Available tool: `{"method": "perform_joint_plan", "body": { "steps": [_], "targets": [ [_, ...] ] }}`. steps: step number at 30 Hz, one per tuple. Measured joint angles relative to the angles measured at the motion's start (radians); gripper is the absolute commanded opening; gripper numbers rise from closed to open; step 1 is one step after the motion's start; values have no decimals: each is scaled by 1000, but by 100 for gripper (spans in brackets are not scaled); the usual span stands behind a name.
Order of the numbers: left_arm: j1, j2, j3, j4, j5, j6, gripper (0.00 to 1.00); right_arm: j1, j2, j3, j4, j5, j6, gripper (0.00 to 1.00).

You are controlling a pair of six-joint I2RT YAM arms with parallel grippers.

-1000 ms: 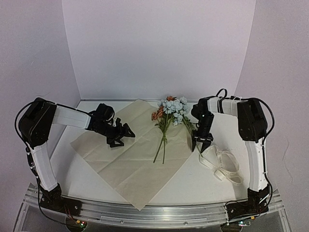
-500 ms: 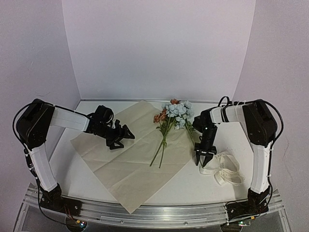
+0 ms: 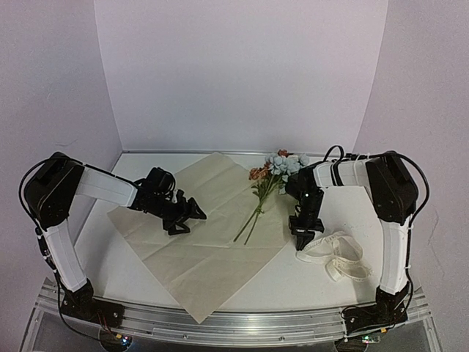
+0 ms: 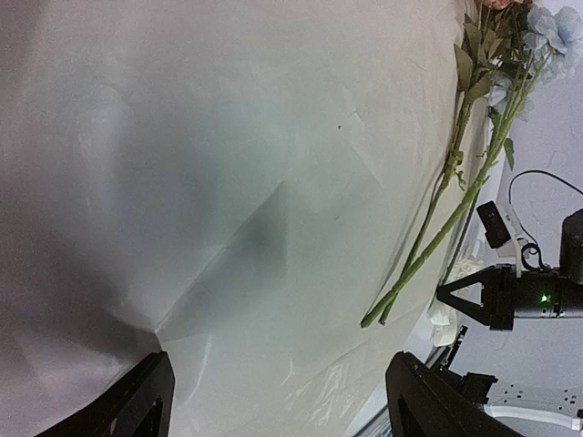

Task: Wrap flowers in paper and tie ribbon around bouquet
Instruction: Pick up the fake flower from the center of the board, then place the fake flower on the flattened wrapping paper.

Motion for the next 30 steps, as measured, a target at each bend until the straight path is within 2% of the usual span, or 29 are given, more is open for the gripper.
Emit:
{"method": "perform_joint_plan", "body": {
  "steps": [8,15,18,25,30],
  "targets": [
    [-34,-1,-18,31,-13,-26,82,21,-17,69,0,7,-141,0],
    [-50,-1,-19,54,-17,-33,82,123,-61,153,-69,27,-362,0],
    [-50,-1,-19,57,-18,-35,81,154,-62,176,-101,22,-409,0],
    [-50,-1,-22,86,-18,-46,80,188,7,337,-148,-24,-439,0],
    [-53,6,-27,107,-17,-50,78,205,132,479,-122,-56,-355,0]
  ]
}}
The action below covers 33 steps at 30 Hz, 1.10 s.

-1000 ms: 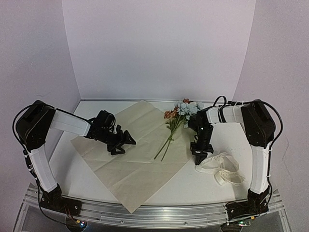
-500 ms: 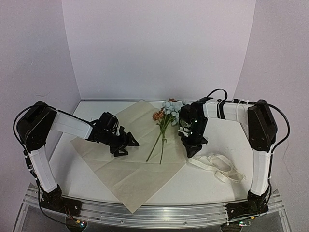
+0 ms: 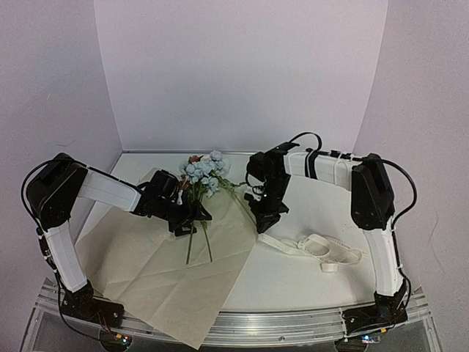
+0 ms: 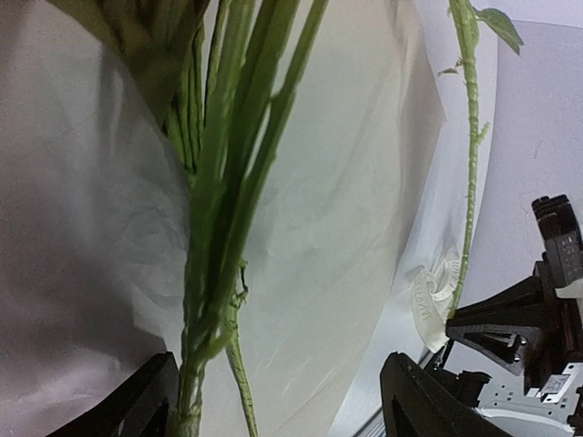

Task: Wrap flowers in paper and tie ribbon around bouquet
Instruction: Place the fake flower on the flattened wrapping paper.

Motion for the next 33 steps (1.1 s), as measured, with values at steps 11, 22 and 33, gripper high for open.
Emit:
{"method": "perform_joint_plan", "body": {
  "steps": [11,22,33],
  "targets": [
    [-1,-6,1,1,-28,24,79,65,71,19,171,-151,166,43],
    [-2,-21,6,-61,-77,49,80,88,-121,-279,187,-32,18,51],
    [-2,-13,8,-65,-80,51,80,193,-65,-276,233,132,-97,44]
  ]
}}
